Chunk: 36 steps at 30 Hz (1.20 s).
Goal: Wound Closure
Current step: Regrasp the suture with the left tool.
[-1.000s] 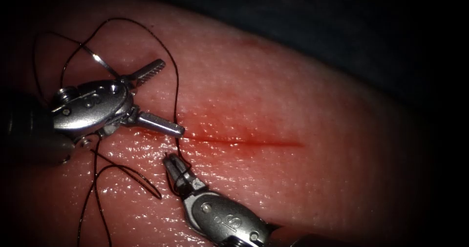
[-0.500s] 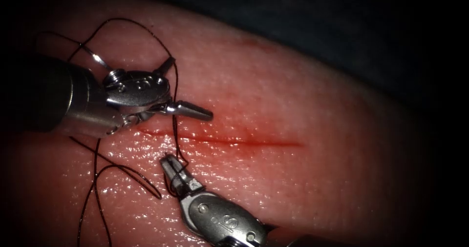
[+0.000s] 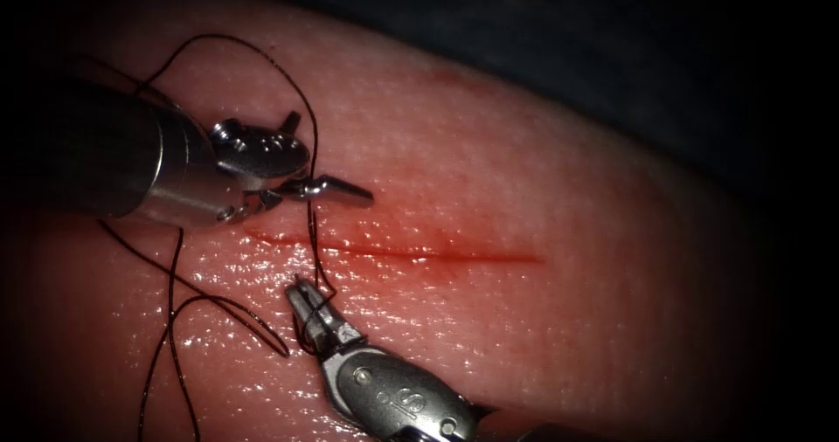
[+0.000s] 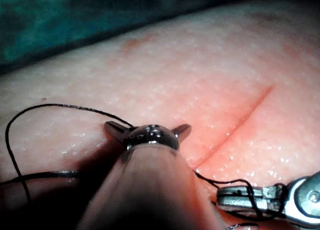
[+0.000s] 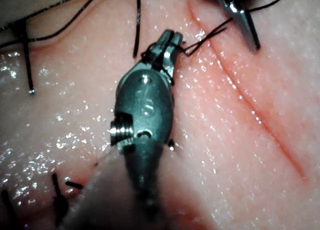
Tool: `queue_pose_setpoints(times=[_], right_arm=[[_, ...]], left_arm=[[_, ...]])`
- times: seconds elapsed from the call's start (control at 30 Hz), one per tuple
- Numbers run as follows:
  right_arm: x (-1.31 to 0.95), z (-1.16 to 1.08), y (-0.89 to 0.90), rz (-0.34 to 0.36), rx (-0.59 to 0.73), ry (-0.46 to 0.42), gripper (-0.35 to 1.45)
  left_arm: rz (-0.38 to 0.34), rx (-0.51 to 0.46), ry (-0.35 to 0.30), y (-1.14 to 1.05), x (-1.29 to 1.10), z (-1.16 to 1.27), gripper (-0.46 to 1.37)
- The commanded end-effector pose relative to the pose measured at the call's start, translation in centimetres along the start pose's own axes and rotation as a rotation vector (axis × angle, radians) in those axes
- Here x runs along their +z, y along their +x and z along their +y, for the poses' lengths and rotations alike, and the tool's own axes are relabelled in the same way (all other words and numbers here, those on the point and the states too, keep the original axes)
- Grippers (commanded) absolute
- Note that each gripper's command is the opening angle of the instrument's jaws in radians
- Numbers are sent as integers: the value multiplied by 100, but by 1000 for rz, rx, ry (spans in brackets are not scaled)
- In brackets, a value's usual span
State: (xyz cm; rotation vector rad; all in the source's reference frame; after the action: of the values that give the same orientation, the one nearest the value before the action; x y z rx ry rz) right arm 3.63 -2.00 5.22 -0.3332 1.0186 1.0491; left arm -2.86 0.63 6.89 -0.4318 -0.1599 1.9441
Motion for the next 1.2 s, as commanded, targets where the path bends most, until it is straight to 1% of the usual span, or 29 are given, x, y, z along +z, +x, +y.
queue_pose_setpoints(times=[0.03,0.1,0.17,0.2,0.23,0.27,0.37,0.4,0.43,0.47,0.57,0.6,0.63,0.7,0.8,0.9,1.03,1.1,1.17,1.2], right_arm=[[0,0,0,-1,0,-6,-35],[0,-1,0,-1,0,-6,-35],[0,-1,0,-1,0,-6,-35],[0,-1,0,-1,0,-7,-35],[0,-1,0,-1,0,-7,-35],[0,-1,0,-1,0,-7,-35],[0,-2,0,-1,0,-7,-35],[0,-2,0,-1,0,-7,-35],[-1,-2,0,-1,0,-7,-35],[-1,-3,1,-1,0,-7,-35],[-3,-3,1,-1,0,-6,-35],[-3,-2,1,-1,1,-5,-35],[-3,-2,2,-2,1,-5,-35],[-4,-2,2,-2,1,-5,-35],[-4,-2,2,-3,1,-5,-35],[-4,-2,3,-3,1,-5,-35],[-4,-2,3,-3,1,-5,-35],[-4,-2,3,-3,1,-4,-35],[-4,-1,3,-3,1,-4,-35],[-4,-1,3,-3,1,-4,-35]], left_arm=[[1,-17,-26,0,2,-1,95],[5,-40,-69,-1,5,-2,95],[7,-86,-109,-1,9,-4,93],[7,-98,-123,0,10,-5,91],[7,-116,-152,3,12,-7,86],[7,-122,-154,3,13,-8,86],[13,-144,-169,10,17,-13,71],[14,-149,-173,12,18,-15,63],[14,-148,-174,13,19,-16,58],[18,-153,-174,14,20,-18,46],[22,-146,-172,13,24,-20,23],[15,-146,-169,11,26,-21,10],[5,-140,-167,8,27,-21,-11],[2,-128,-164,5,29,-22,-35],[-4,-92,-158,0,33,-24,-35],[-33,-61,-151,-3,34,-24,-35],[-44,-20,-157,-1,31,-25,-35],[-27,-14,-158,3,27,-26,-35],[21,-29,-171,10,19,-28,-35],[59,-43,-201,16,10,-29,-35]])
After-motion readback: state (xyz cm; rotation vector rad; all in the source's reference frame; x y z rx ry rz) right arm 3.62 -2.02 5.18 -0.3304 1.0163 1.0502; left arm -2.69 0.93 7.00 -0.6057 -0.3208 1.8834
